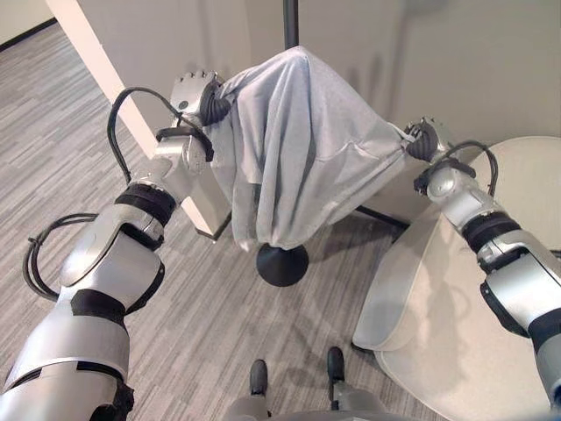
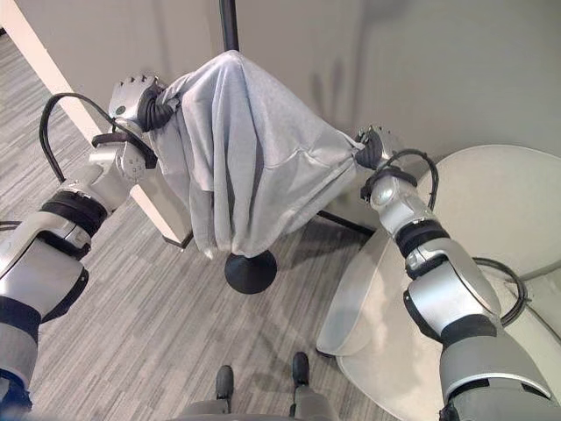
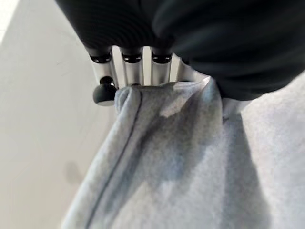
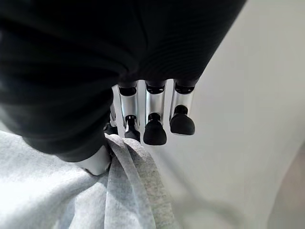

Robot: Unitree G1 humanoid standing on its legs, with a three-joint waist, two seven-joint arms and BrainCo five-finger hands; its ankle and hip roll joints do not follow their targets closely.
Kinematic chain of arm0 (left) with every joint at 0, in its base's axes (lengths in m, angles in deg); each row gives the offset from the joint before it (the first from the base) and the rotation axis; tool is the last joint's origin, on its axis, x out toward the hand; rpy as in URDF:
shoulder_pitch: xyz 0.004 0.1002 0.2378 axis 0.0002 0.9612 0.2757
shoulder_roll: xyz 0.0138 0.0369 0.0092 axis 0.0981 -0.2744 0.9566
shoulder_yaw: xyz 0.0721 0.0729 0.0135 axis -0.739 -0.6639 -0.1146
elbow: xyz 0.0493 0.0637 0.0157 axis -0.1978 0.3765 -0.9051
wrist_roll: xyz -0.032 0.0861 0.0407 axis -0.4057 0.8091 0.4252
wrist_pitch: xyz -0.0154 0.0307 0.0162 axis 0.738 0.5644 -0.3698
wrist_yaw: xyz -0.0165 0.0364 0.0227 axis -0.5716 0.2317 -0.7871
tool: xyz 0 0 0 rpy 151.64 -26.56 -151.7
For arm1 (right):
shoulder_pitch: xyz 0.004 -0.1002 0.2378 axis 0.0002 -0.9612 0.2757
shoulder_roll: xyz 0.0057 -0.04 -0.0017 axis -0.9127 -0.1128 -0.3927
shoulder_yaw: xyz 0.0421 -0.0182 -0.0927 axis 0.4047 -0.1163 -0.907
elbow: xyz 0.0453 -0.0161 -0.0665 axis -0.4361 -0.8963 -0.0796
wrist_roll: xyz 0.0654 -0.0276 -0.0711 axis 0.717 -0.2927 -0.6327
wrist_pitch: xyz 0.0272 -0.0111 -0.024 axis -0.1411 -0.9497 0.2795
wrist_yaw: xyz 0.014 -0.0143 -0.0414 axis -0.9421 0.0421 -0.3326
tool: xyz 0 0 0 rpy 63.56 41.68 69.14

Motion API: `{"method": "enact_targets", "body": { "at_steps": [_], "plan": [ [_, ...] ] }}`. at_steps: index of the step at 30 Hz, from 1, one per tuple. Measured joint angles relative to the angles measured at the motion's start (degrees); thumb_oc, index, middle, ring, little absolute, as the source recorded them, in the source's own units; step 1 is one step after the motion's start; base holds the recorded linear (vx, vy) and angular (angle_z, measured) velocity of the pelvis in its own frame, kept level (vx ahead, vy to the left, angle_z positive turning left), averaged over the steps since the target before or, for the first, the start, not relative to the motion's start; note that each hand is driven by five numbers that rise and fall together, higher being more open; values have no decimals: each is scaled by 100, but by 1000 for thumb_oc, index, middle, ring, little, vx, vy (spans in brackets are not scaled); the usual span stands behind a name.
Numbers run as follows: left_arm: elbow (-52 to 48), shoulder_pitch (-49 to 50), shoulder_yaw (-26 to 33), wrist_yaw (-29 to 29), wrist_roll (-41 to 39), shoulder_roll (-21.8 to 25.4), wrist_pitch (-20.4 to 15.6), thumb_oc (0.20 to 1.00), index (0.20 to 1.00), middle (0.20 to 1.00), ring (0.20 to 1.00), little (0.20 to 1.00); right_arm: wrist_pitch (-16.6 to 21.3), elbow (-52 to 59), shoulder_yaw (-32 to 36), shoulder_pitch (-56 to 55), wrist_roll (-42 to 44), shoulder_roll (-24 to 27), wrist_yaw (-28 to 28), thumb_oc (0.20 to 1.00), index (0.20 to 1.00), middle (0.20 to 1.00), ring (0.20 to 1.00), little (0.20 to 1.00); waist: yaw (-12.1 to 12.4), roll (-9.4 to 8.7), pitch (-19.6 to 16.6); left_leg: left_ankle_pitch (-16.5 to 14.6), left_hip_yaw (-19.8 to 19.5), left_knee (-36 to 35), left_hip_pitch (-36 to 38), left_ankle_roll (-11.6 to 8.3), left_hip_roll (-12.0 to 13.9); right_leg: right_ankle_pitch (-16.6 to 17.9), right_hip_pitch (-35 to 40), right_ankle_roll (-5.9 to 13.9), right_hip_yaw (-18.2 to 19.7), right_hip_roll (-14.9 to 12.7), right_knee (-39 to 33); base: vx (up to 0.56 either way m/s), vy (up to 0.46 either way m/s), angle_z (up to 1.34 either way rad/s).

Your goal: Hang the clothes on the sofa on the clothes rack.

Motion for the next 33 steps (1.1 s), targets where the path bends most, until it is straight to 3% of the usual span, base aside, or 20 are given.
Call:
{"method": "enact_targets", "body": {
  "at_steps": [5,16,18,22,23,24,26,27,28,33],
  "plan": [
    [-498,676,508,40,-1,-20,-68,200,200,200,200,200,84,550,591,-588,11,-74,18,200,200,200,200,200,10,32,127,-23,-36,-4,124,-33,17,-37,144,30,-48,-5,-2,43,3,4],
    [-889,1132,734,48,-2,-96,-78,200,200,200,200,200,59,914,780,-852,27,-184,114,200,200,200,200,200,29,48,137,-5,-67,-4,197,-11,76,-43,237,11,-107,34,-2,14,-1,1],
    [-961,1244,950,45,-4,-168,-75,200,200,200,200,200,57,917,872,-919,37,-314,131,241,241,241,241,241,27,57,140,-5,-67,-4,232,-13,78,-43,273,10,-115,38,-3,0,0,0],
    [-1266,1580,1203,49,-16,-359,-54,200,200,200,200,200,50,1015,1054,-1163,143,-597,156,200,200,200,200,200,63,121,182,-7,-99,-6,286,-14,77,-57,348,-7,-155,25,-4,16,-6,3],
    [-1273,1612,1260,49,-21,-426,-53,200,200,200,200,200,50,1015,1064,-1205,161,-660,157,573,573,573,573,573,70,127,182,-7,-104,-6,302,-14,81,-57,364,-8,-157,22,-4,0,0,0],
    [-1269,1617,1269,47,-21,-449,-51,200,200,200,200,200,51,1019,1058,-1221,177,-692,156,1000,1000,1000,1000,1000,76,129,183,-7,-110,-6,304,-14,85,-59,370,-10,-162,22,-4,0,0,0],
    [-1326,1709,1388,50,-28,-489,-35,216,216,216,216,216,28,1029,1093,-1263,253,-742,178,1000,1000,1000,1000,1000,77,139,181,-7,-112,-7,321,-14,87,-61,388,-12,-168,19,-4,0,0,0],
    [-1336,1760,1391,48,-31,-489,-22,576,576,576,576,576,2,1026,1093,-1306,253,-743,179,1000,1000,1000,1000,1000,78,145,181,-7,-115,-7,333,-14,87,-62,401,-14,-171,18,-5,0,0,0],
    [-1335,1787,1398,48,-44,-486,20,1000,1000,1000,1000,1000,-44,1019,1093,-1335,254,-742,179,1000,1000,1000,1000,1000,79,146,181,-7,-116,-7,333,-14,88,-62,402,-14,-173,17,-5,0,0,0],
    [-1341,2034,1580,47,-51,-479,185,1000,1000,1000,1000,1000,-110,1022,1271,-1593,257,-728,186,1000,1000,1000,1000,1000,83,155,181,-2,-173,-7,321,-16,88,-63,415,-16,-228,14,-5,9,1,4]
  ]
}}
